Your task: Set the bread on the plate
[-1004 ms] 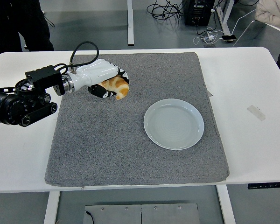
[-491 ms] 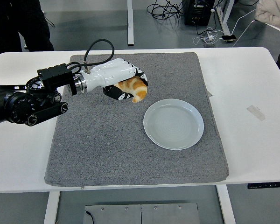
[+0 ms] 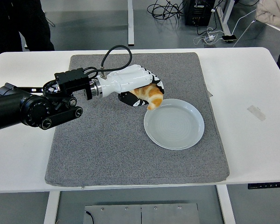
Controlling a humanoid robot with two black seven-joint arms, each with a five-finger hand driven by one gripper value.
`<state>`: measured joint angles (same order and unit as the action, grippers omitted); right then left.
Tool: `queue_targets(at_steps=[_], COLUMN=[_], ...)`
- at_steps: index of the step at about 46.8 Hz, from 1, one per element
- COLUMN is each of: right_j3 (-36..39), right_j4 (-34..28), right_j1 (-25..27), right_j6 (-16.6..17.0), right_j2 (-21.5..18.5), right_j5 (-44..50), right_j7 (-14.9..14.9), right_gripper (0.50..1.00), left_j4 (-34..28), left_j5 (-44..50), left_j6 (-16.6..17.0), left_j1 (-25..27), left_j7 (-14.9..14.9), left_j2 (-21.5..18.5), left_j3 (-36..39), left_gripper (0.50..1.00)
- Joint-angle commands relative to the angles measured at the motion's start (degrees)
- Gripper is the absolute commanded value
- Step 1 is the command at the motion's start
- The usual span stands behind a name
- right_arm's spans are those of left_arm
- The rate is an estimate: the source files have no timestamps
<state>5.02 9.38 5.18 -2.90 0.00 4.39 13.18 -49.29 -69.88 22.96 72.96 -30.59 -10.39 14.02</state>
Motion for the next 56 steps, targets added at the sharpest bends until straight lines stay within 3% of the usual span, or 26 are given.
queue_targets(at_steps=[1, 31, 56], right_j3=[-0.01, -0.01, -0.01], right_j4=[0.03, 0.03, 0.03], right_j1=[0.0, 0.0, 0.0], right_j6=[0.0, 0.0, 0.0], right_j2=[0.0, 0.0, 0.0], right_j5=[0.0, 0.0, 0.0], right_j7=[0.0, 0.0, 0.0], right_gripper=[1.0, 1.0, 1.0], left_j4=[-0.01, 1.3, 5.7], left_j5=[-0.87, -4.57, -4.39], left_j6=[0.95, 1.66, 1.74], left_j1=[-0.18, -0.89, -2.73], left_j7=[0.01, 0.18, 0.18], left_j2=[0.81, 8.72, 10.21], left_j3=[0.22, 1.71, 5.76], left_gripper=[0.5, 0.5, 0.5])
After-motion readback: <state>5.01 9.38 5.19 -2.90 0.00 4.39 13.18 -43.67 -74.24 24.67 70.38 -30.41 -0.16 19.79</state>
